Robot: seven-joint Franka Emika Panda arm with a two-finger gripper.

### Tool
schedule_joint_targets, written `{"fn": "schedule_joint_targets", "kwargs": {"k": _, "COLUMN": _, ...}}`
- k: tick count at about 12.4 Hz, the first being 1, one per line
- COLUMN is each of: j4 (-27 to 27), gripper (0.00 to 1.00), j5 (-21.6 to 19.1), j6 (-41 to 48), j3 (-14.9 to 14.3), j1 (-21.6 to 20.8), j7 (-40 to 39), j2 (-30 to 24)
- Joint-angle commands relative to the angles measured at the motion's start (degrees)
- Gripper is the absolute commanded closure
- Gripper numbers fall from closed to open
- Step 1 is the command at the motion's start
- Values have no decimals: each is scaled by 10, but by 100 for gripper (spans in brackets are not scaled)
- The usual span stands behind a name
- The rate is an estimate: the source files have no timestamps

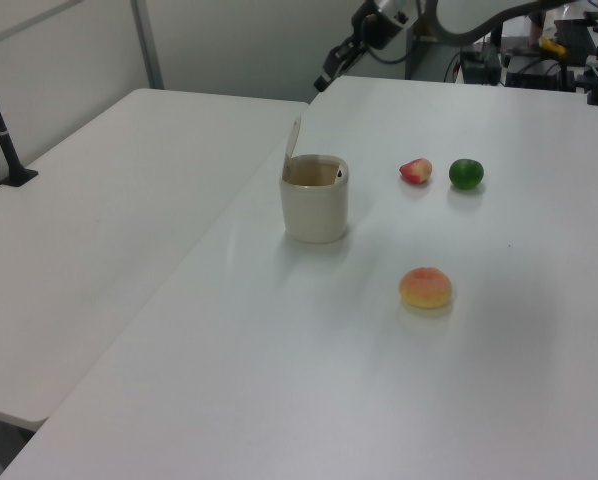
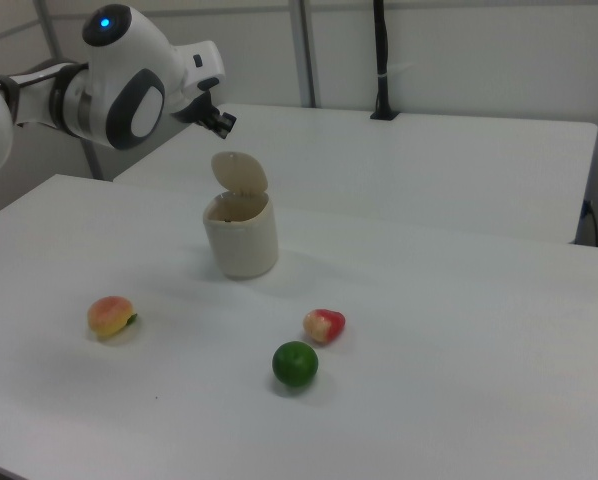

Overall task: Close garbage bin
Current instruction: 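Lower the gripper onto the raised lid edge and push it down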

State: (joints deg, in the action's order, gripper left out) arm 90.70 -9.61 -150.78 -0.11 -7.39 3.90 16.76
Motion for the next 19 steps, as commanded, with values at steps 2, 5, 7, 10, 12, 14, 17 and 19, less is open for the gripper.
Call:
{"fn": "schedule_joint_targets", "kwargs": {"k": 2, "j4": -61, "gripper": 100, "j5": -3, "j6": -67, "j3": -3, "j1": -15, "j7": 14, "j2": 67}}
{"fn": "schedule_joint_targets", "kwargs": {"k": 5, "j4": -68, "gripper": 100, "j5": -1, "j6": -121, "j3": -4, "j1": -22, "j7": 14, "j2": 93}}
{"fn": "schedule_joint_targets", "kwargs": {"k": 7, "j4": -93, "gripper": 100, "j5": 0, "j6": -126, "j3": -4, "j1": -25, "j7": 13, "j2": 120}}
{"fn": "schedule_joint_targets", "kwargs": {"k": 10, "j4": -95, "gripper": 100, "j5": 5, "j6": -127, "j3": -4, "j1": -25, "j7": 12, "j2": 133}}
{"fn": "schedule_joint_targets", "kwargs": {"k": 12, "j4": -88, "gripper": 100, "j5": 12, "j6": -127, "j3": -4, "j1": -25, "j7": 11, "j2": 134}}
{"fn": "schedule_joint_targets", "kwargs": {"k": 14, "j4": -61, "gripper": 100, "j5": 18, "j6": -126, "j3": -4, "j1": -25, "j7": 11, "j2": 117}}
{"fn": "schedule_joint_targets", "kwargs": {"k": 17, "j4": -26, "gripper": 100, "j5": 19, "j6": -121, "j3": -4, "j1": -25, "j7": 9, "j2": 99}}
{"fn": "schedule_joint_targets", "kwargs": {"k": 19, "j4": 1, "gripper": 100, "j5": 19, "j6": -117, "j3": -4, "j1": -25, "j7": 10, "j2": 88}}
